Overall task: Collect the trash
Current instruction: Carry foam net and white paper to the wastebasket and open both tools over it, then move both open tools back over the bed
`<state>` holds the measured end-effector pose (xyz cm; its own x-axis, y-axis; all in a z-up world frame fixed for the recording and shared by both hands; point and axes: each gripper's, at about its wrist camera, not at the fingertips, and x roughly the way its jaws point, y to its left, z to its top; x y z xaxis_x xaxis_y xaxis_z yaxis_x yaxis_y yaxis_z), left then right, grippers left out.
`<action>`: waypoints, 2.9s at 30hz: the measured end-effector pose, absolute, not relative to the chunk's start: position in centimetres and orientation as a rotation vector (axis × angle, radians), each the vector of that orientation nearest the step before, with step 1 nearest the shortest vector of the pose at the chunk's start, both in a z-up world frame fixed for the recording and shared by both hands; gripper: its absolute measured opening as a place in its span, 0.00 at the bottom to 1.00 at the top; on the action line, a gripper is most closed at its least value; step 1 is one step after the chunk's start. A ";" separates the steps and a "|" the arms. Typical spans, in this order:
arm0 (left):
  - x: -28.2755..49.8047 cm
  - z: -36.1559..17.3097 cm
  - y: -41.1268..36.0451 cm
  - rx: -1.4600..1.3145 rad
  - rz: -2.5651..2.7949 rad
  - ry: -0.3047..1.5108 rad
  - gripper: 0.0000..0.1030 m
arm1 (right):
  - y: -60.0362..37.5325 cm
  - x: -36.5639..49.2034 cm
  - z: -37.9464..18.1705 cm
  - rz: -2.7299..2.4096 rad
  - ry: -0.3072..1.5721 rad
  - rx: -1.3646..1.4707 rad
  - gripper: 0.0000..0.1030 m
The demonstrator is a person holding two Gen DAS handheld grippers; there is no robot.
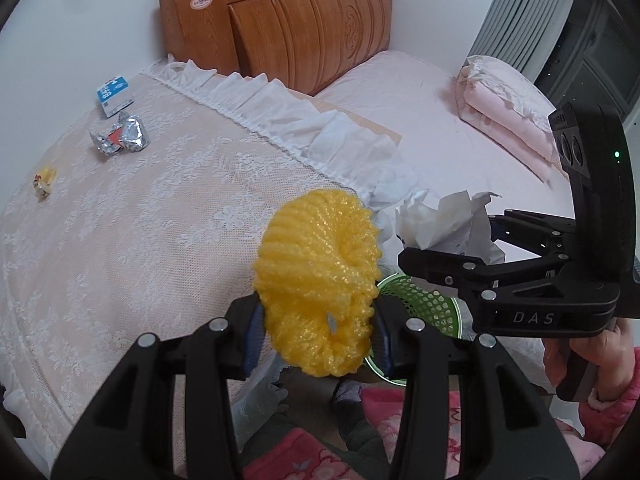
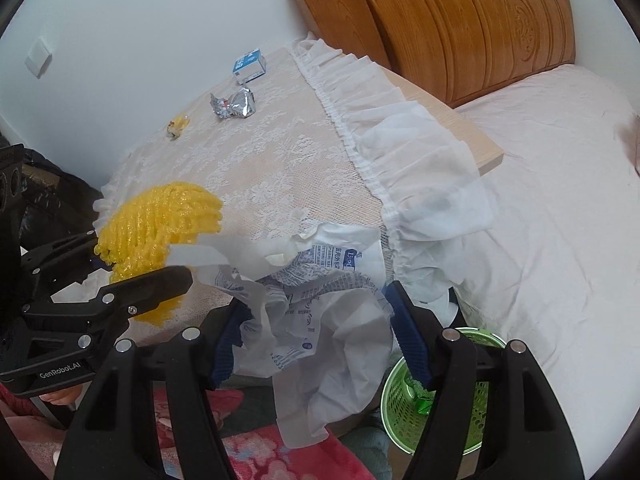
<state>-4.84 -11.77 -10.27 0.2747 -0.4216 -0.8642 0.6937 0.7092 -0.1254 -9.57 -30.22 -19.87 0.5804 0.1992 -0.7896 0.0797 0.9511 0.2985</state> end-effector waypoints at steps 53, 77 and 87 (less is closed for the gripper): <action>-17.3 -17.4 -28.2 0.548 -1.081 1.199 0.89 | -44.4 -26.0 -25.4 -0.316 1.004 0.575 0.67; -13.3 -16.1 -23.4 0.426 -0.908 1.163 0.91 | -42.0 -22.8 -27.2 -0.301 1.134 0.488 0.98; -10.6 -14.6 -20.2 0.402 -0.782 1.110 0.93 | -40.8 -19.7 -26.3 -0.257 1.129 0.471 0.98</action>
<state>-10.56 -20.16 -14.56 0.2226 -0.3574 -0.9070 0.7340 0.6738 -0.0854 -19.69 -40.82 -26.34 0.4128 0.0378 -0.9101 0.4277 0.8741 0.2303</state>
